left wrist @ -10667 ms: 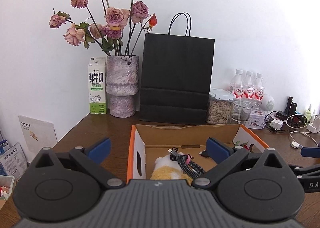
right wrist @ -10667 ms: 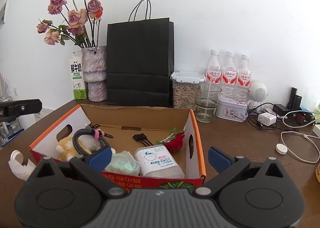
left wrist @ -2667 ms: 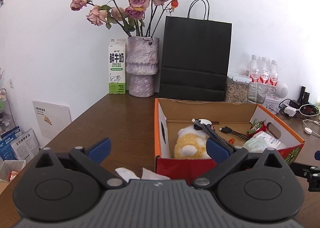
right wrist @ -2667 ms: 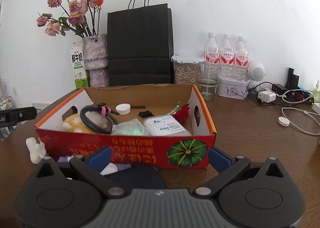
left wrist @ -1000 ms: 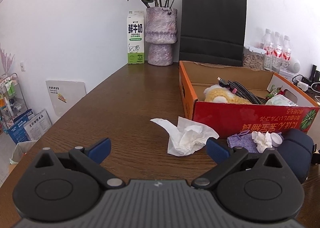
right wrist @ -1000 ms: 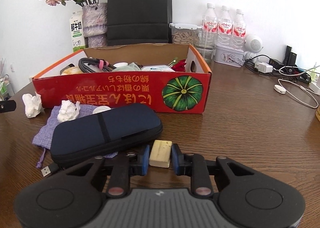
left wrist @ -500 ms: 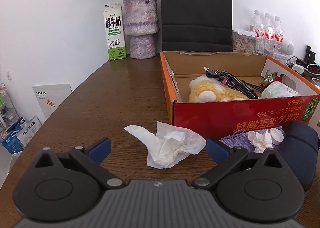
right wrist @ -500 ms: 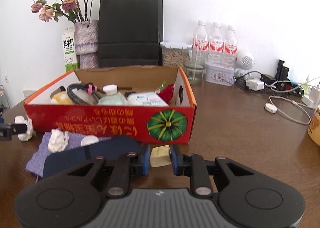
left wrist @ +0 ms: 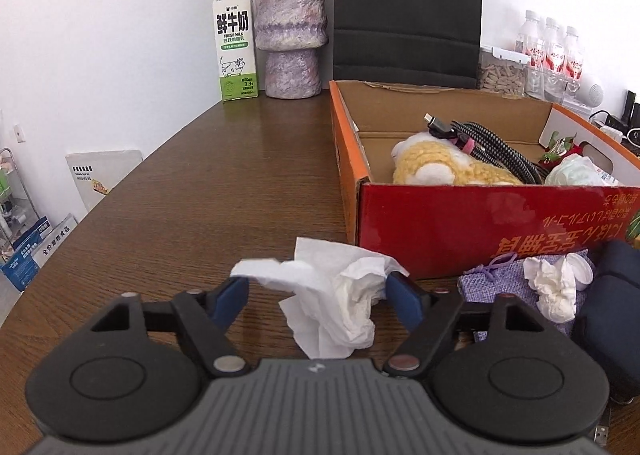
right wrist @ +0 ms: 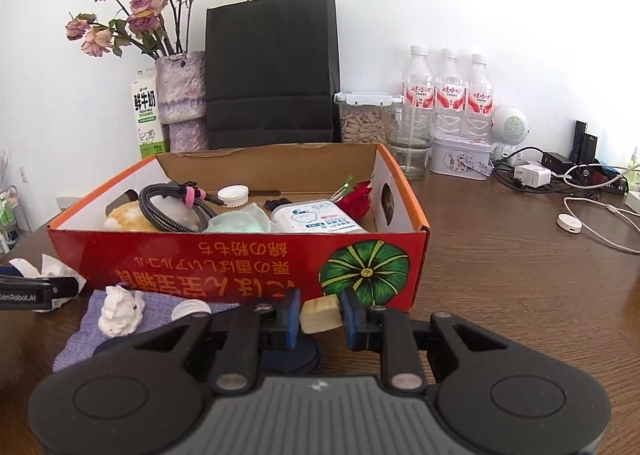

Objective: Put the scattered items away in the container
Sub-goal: 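Grasp the crumpled white tissue with the left tool while the right tool holds the soap, then carry the tissue and soap bar over the box with both tools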

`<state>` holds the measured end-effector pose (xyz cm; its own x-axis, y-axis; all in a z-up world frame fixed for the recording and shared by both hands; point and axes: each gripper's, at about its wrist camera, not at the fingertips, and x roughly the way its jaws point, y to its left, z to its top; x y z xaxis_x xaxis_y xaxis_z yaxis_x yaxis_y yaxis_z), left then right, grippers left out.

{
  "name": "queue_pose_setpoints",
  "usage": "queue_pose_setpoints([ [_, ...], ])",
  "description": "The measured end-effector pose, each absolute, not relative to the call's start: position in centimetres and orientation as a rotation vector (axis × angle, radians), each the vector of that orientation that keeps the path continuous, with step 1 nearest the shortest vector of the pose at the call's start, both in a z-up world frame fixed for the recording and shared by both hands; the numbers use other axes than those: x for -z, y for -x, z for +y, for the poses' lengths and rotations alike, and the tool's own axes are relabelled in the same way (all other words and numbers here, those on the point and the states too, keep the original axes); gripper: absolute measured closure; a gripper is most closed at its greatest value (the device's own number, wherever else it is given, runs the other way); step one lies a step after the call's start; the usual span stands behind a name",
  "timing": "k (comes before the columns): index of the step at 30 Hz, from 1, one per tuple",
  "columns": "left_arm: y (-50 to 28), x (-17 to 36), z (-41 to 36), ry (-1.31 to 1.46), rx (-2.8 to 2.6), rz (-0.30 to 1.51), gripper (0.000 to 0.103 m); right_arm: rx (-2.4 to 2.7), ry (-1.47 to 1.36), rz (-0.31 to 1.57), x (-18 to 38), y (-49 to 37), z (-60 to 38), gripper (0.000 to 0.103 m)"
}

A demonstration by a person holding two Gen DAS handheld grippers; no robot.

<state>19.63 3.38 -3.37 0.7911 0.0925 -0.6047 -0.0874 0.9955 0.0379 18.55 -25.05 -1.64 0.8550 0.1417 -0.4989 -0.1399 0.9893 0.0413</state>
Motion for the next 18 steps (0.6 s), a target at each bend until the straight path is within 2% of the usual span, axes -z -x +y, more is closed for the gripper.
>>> queue_pose_setpoints([
  [4, -19.0, 3.2, 3.5, 0.009, -0.082, 0.645, 0.081, -0.145, 0.009, 0.525, 1.8, -18.4, -25.0, 0.082],
  [18, -16.8, 2.4, 4.9, 0.105, -0.108, 0.597, 0.083, -0.152, 0.001, 0.503, 1.6, -17.5, -25.4, 0.083],
])
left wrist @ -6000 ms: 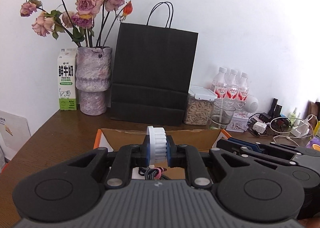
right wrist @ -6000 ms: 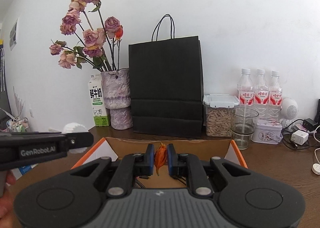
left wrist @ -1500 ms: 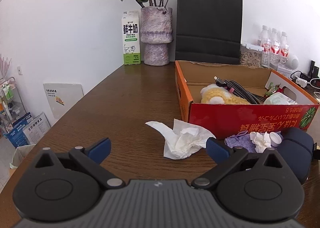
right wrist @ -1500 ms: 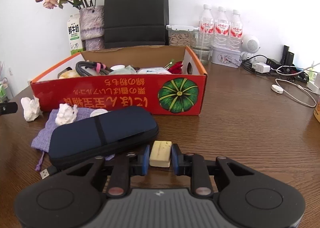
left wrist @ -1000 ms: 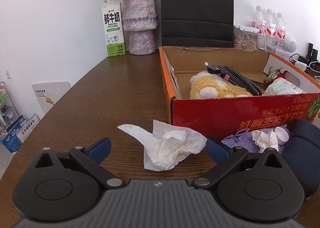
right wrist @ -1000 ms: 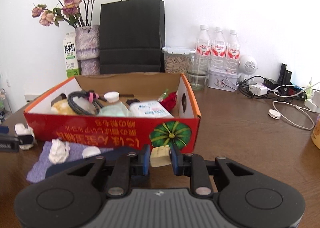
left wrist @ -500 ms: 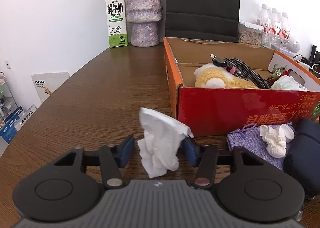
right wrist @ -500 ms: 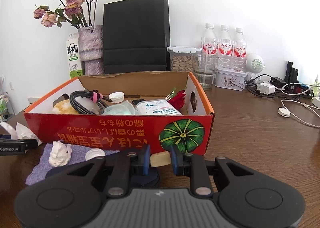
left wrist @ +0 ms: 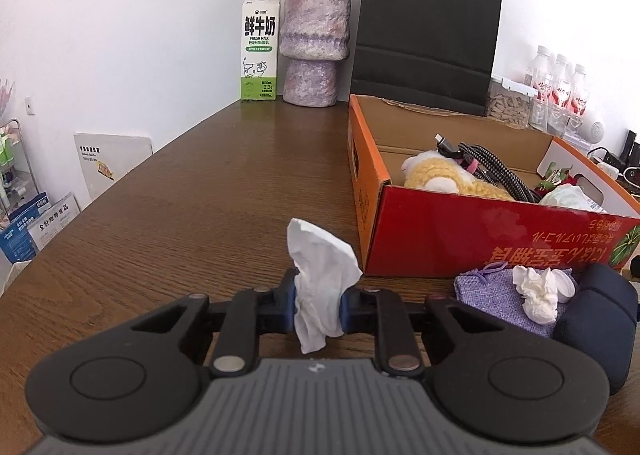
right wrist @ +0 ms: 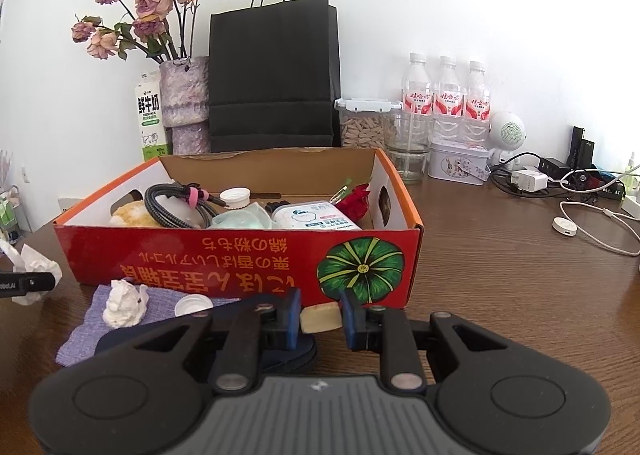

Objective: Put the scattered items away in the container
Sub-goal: 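Carry the tissue and soap bar over the box with both tools, then open the left tool to drop the tissue into the box while the right tool drops the soap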

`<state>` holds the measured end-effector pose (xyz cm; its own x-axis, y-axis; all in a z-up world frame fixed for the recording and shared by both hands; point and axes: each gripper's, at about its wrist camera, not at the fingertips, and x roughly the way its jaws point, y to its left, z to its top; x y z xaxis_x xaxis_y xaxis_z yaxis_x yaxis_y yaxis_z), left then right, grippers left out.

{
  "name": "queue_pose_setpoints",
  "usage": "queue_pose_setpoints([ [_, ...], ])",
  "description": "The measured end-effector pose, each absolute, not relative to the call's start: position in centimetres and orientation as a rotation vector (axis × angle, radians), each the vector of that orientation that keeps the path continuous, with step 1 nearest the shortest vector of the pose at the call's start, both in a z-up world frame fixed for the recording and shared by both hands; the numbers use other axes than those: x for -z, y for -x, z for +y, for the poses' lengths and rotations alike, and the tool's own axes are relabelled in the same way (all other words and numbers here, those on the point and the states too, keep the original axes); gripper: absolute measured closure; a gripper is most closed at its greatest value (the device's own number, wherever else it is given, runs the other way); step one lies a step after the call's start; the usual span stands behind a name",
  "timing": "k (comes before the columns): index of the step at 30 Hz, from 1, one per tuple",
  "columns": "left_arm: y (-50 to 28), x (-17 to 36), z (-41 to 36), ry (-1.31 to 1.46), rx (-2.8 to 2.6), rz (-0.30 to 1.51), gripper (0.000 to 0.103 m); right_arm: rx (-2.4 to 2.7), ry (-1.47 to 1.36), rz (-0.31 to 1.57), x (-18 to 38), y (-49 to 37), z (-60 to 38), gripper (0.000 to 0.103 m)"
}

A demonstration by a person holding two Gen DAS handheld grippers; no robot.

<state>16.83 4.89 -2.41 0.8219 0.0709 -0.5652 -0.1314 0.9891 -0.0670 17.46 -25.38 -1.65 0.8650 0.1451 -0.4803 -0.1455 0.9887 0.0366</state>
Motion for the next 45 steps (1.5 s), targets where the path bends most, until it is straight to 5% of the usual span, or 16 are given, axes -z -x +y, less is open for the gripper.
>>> queue_pose_setpoints([
  [26, -19.3, -8.5, -2.2, 0.065, 0.131, 0.347, 0.082, -0.237, 0.043, 0.314, -7.4, -20.0, -23.9, 0.083],
  [45, -29.3, -5.1, -4.9, 0.062, 0.105, 0.436, 0.082, -0.297, 0.038, 0.368, -5.6, -29.1, -20.7, 0.083],
])
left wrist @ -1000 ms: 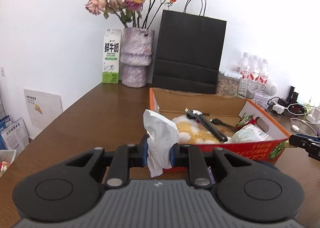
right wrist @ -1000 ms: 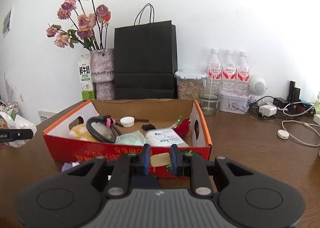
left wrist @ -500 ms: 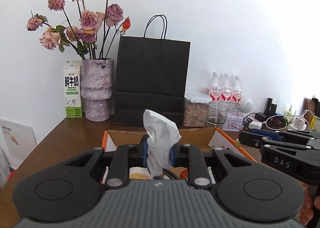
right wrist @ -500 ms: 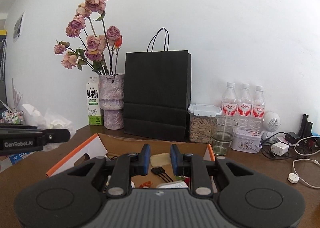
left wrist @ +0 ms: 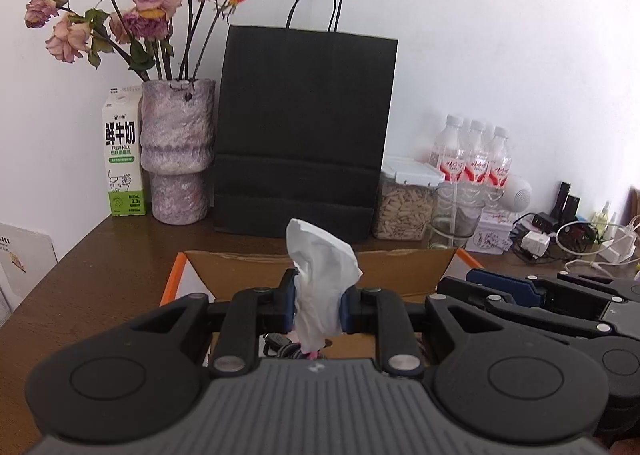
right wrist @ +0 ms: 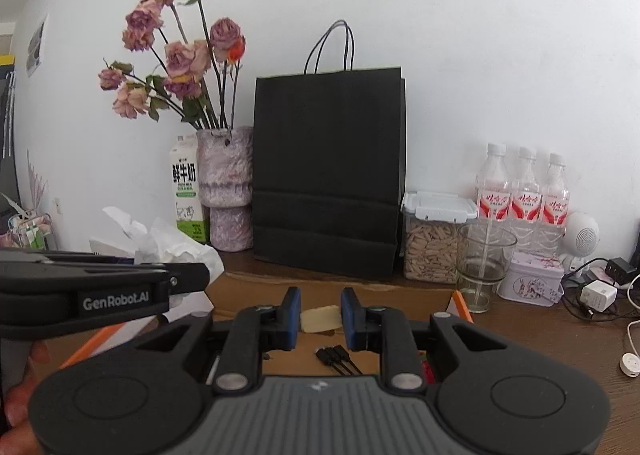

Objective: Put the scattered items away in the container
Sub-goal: 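Open the left tool to drop the tissue into the box while the right tool drops the soap, then withdraw both tools from the box toward the remaining items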

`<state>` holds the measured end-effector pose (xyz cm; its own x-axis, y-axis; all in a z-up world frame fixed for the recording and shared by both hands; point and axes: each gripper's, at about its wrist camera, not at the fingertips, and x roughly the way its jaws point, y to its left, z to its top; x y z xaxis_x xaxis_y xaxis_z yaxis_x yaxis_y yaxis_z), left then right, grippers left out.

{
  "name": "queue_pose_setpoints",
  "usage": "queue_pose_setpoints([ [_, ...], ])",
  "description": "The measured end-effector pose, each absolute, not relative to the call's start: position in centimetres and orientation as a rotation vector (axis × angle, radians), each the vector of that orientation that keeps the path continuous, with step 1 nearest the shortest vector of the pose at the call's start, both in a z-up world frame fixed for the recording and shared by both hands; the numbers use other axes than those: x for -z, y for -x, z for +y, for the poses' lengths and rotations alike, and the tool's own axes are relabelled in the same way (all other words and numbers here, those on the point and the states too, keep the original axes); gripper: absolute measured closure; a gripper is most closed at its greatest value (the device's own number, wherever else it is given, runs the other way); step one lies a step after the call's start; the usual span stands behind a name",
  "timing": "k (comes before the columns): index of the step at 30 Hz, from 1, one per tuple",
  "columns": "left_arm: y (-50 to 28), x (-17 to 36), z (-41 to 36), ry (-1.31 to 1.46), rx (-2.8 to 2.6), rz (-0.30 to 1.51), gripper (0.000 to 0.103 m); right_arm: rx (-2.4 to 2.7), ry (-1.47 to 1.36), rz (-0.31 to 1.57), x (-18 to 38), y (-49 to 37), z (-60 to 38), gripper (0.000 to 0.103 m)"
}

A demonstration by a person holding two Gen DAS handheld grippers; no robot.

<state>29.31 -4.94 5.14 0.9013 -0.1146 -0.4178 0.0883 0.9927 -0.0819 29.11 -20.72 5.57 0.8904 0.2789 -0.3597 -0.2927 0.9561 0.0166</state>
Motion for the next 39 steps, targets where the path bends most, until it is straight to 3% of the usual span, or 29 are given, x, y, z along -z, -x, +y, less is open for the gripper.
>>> queue_pose_setpoints([
  [4, -30.5, -3.2, -4.9, 0.039, 0.092, 0.485, 0.081, -0.288, 0.056, 0.445, -2.9, -30.6, -20.7, 0.083],
  [5, -30.5, -3.0, -4.8, 0.039, 0.093, 0.491, 0.073, -0.285, 0.052, 0.459, -2.5, -30.8, -20.8, 0.083],
  [6, -30.5, -2.9, -4.8, 0.038, 0.090, 0.495, 0.066, -0.282, 0.044, 0.466, -2.2, -30.9, -20.9, 0.083],
  [8, -30.2, -3.0, -4.8, 0.039, 0.070, 0.482, 0.021, -0.265, 0.019, 0.461, -2.3, -30.8, -21.4, 0.077],
  [9, -30.0, -3.1, -4.7, 0.038, 0.050, 0.465, 0.016, -0.258, 0.007, 0.460, -2.4, -30.8, -21.7, 0.059],
  [11, -29.4, -3.6, -4.6, 0.038, 0.019, 0.439, 0.000, -0.215, -0.004, 0.447, -2.6, -30.6, -22.2, 0.043],
  [13, -29.1, -4.0, -4.2, 0.054, 0.015, 0.420, 0.000, -0.170, -0.008, 0.437, -2.9, -30.5, -22.8, 0.018],
  [15, -29.1, -4.2, -4.0, 0.063, 0.023, 0.420, 0.000, -0.158, -0.030, 0.435, -3.0, -30.4, -23.6, 0.008],
  [17, -29.1, -4.1, -4.3, 0.053, 0.019, 0.428, 0.000, -0.174, -0.038, 0.434, -3.2, -30.2, -24.1, 0.008],
  [19, -29.2, -4.0, -4.5, 0.042, 0.018, 0.438, 0.000, -0.171, -0.030, 0.430, -3.3, -30.0, -24.1, 0.000],
  [39, -27.4, -4.3, -4.7, 0.035, 0.013, 0.406, 0.000, -0.167, 0.014, 0.417, -3.1, -28.0, -23.7, 0.000],
])
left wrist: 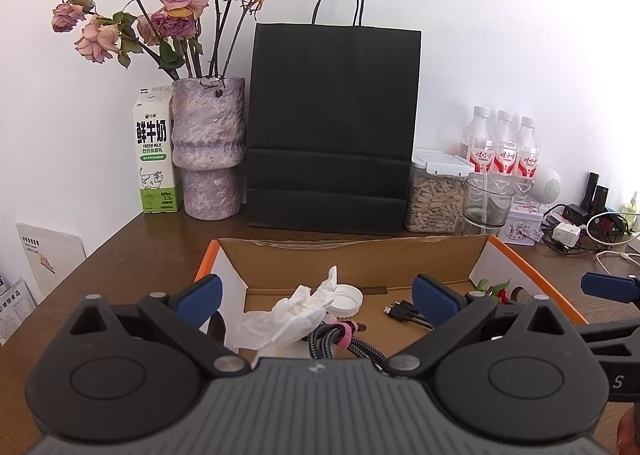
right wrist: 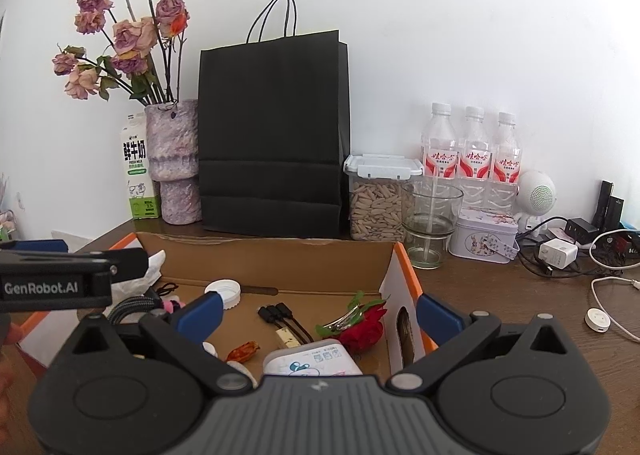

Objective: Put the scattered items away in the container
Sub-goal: 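Withdraw both tools from the box toward the remaining items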

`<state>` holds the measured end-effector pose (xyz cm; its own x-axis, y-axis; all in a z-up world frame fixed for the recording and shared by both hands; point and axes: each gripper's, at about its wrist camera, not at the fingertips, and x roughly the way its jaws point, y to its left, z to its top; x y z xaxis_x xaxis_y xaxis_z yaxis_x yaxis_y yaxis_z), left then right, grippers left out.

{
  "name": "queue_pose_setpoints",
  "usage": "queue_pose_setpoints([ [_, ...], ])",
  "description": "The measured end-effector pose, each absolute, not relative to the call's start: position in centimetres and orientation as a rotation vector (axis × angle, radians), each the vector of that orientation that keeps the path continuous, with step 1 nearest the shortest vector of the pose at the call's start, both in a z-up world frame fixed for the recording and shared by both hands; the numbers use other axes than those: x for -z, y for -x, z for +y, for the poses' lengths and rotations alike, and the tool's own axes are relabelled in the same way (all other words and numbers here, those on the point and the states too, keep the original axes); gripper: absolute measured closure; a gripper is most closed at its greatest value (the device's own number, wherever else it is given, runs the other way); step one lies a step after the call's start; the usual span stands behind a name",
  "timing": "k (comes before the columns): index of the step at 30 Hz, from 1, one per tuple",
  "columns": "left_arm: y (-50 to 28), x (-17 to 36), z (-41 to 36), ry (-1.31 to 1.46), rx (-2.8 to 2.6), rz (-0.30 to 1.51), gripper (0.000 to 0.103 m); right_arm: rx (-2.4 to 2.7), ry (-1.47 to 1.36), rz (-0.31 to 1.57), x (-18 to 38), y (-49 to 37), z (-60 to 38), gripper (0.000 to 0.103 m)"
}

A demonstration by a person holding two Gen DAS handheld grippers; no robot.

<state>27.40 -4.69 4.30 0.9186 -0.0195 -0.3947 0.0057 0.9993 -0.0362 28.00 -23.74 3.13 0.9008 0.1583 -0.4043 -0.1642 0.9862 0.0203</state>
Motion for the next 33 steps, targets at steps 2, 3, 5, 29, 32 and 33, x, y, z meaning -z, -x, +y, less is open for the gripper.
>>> queue_pose_setpoints([
  [2, -27.0, -4.3, -4.6, 0.033, 0.012, 0.403, 0.000, -0.169, 0.020, 0.416, -3.1, -27.6, -23.6, 0.000],
  [3, -26.7, -4.3, -4.5, 0.033, 0.011, 0.402, 0.000, -0.168, 0.025, 0.413, -3.1, -27.3, -23.5, 0.000],
  [5, -26.3, -4.4, -4.4, 0.036, 0.010, 0.402, 0.000, -0.166, 0.030, 0.410, -3.1, -26.8, -23.4, 0.000],
  [29, -17.7, -2.9, -2.9, 0.010, 0.012, 0.435, 0.000, -0.141, 0.032, 0.505, -0.2, -17.2, -25.2, 0.000],
  [32, -17.0, -2.5, -2.9, 0.001, 0.006, 0.447, 0.000, -0.136, 0.031, 0.528, 0.6, -16.2, -25.7, 0.000],
  [33, -16.7, -2.3, -2.8, -0.001, 0.004, 0.452, 0.000, -0.134, 0.031, 0.539, 0.8, -16.0, -25.9, 0.000],
])
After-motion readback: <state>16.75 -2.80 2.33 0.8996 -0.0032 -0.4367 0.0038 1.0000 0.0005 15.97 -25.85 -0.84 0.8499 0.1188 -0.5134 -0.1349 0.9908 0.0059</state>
